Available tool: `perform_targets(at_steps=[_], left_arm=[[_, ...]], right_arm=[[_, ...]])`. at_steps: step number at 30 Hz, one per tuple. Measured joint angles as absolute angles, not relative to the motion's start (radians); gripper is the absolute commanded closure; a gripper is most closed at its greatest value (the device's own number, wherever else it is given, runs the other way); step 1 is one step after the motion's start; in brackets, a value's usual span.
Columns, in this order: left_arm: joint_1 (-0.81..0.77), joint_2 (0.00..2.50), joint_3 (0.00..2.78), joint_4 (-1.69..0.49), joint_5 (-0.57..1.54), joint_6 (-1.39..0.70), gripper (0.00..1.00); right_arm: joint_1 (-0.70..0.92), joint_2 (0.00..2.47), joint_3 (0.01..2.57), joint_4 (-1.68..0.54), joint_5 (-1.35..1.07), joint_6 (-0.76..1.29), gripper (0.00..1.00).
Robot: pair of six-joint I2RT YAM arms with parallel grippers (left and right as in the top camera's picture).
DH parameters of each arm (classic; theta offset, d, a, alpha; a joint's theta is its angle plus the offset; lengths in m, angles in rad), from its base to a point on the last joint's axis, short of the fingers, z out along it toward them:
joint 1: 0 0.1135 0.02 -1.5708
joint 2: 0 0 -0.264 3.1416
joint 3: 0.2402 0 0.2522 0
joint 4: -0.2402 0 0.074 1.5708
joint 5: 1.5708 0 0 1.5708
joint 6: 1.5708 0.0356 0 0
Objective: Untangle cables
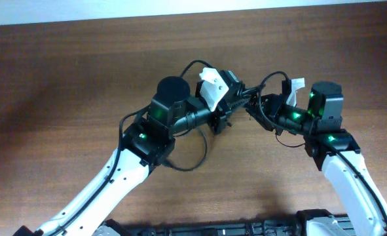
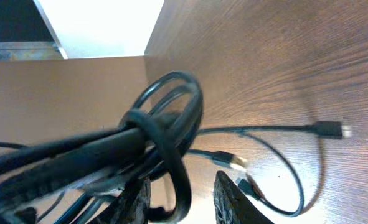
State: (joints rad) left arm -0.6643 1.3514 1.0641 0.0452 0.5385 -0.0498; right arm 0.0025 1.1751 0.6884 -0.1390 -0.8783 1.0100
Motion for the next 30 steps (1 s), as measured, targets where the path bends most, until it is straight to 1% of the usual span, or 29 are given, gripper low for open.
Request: perform_targets(at_steps=[5, 14, 15, 16, 18, 23, 24, 27, 29, 30], left_arm=[[-0.641, 1.339, 1.064, 0.07, 0.562, -0.125, 1.0], [-0.517, 1.181, 1.057, 0.061, 0.592, -0.17, 1.0], [-0.512, 1.175, 1.057, 0.06, 0.594, -0.17, 1.0], [-0.503, 1.168, 1.056, 0.058, 0.596, -0.173, 1.0], [-0.472, 1.135, 1.056, 0.073, 0.595, -0.173, 1.0], [-0.418, 1.064, 1.059, 0.08, 0.589, -0.173, 1.0], [-0.417, 1.066, 1.059, 0.062, 0.587, -0.173, 1.0], [-0.416, 1.07, 1.059, 0.025, 0.587, -0.183, 1.0], [-0.416, 1.071, 1.059, 0.023, 0.587, -0.241, 1.0], [-0.416, 1.071, 1.059, 0.02, 0.586, -0.3, 1.0]], right_arm=[[0.002, 1.176, 0.688, -0.169, -0.879, 0.979, 0.78], [0.012, 1.174, 0.694, -0.236, -0.936, 0.929, 0.79], [0.013, 1.173, 0.694, -0.236, -0.941, 0.926, 0.8], [0.014, 1.172, 0.696, -0.236, -0.948, 0.923, 0.83], [0.01, 1.179, 0.693, -0.259, -0.92, 0.92, 0.84], [0.009, 1.183, 0.689, -0.26, -0.913, 0.92, 0.81], [0.009, 1.183, 0.689, -0.253, -0.919, 0.92, 0.78], [0.009, 1.184, 0.68, -0.074, -0.995, 0.902, 0.66], [0.009, 1.183, 0.681, 0.051, -1.042, 0.861, 0.46], [0.009, 1.184, 0.682, 0.096, -1.055, 0.836, 0.38]])
